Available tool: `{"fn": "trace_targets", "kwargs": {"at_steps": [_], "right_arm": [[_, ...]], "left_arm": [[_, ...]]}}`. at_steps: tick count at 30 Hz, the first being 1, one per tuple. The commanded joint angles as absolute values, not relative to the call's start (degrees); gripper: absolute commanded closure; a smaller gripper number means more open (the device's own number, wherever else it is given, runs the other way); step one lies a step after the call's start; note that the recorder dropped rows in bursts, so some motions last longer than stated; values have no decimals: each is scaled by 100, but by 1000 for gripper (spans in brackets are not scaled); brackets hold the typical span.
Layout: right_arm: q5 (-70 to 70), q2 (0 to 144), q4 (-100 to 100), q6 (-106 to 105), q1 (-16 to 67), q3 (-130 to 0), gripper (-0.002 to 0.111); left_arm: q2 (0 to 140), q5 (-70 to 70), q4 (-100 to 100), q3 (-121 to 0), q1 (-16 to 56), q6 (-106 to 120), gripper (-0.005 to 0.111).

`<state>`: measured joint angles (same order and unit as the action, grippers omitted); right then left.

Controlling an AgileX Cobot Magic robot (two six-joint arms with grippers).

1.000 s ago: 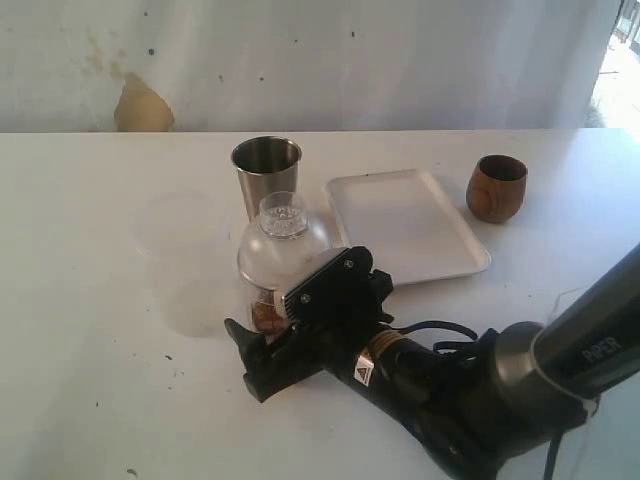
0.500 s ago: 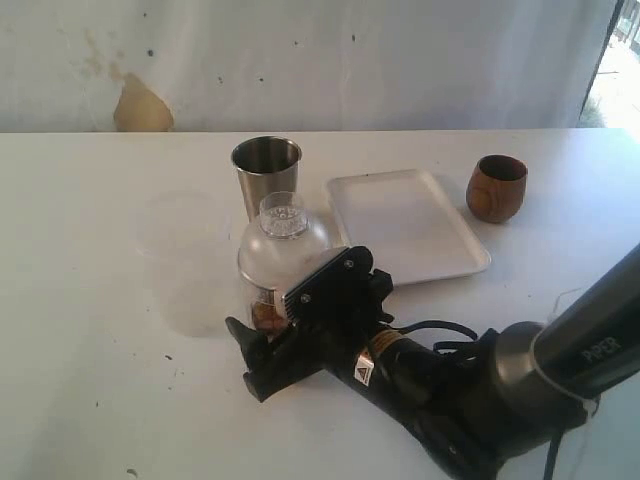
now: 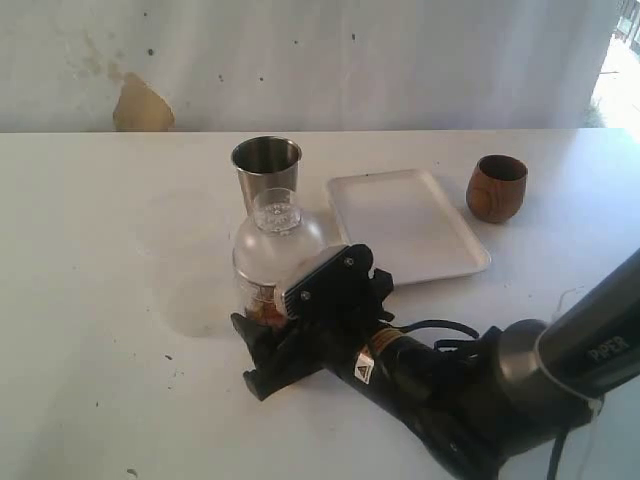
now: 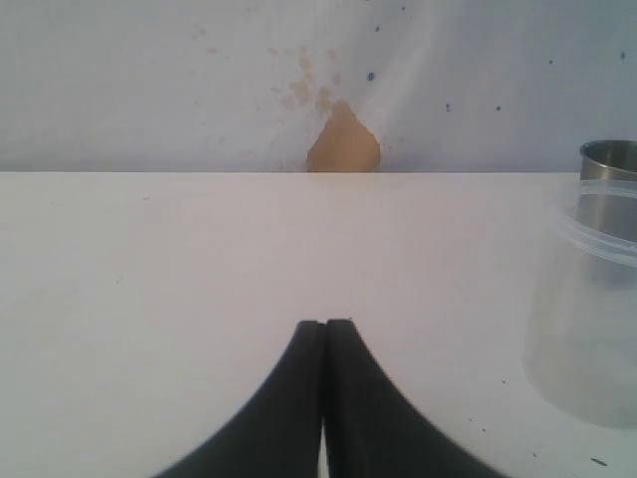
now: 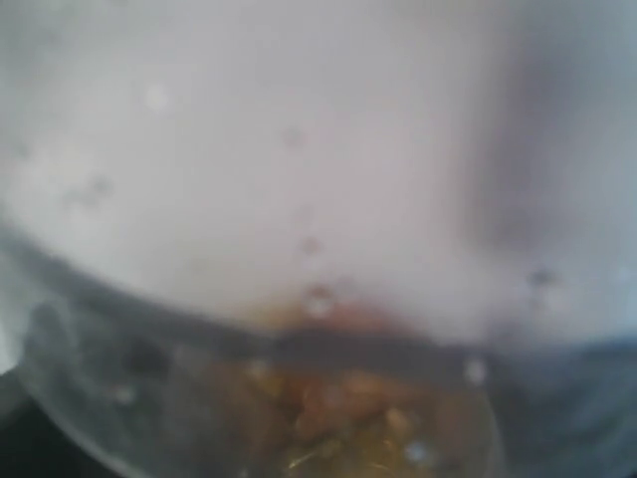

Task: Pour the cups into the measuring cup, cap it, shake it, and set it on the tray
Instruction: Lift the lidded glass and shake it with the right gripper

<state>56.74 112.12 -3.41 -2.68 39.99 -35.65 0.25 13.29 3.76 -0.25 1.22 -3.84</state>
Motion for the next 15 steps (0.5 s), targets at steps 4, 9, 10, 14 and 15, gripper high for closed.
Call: {"fn": "trace_targets", "kwargs": {"at_steps": [4, 9, 10, 14, 15], "right_arm": [[4929, 8955, -1818, -1368, 3888, -3588, 108], [4291, 8203, -502, 105, 3612, -3613, 108], [3910, 8135, 631, 150, 3789, -3666, 108], [3054, 7959, -1922, -2341, 3990, -3754, 108], [3598, 7959, -3148, -2787, 3831, -3698, 108]], "left_arm": [[0, 1333, 346, 0, 130, -408, 107], [0, 1333, 346, 0, 130, -408, 107], [0, 1333, 346, 0, 130, -408, 107], [0, 1333, 346, 0, 130, -408, 107], [0, 1333, 346, 0, 130, -408, 107]]}}
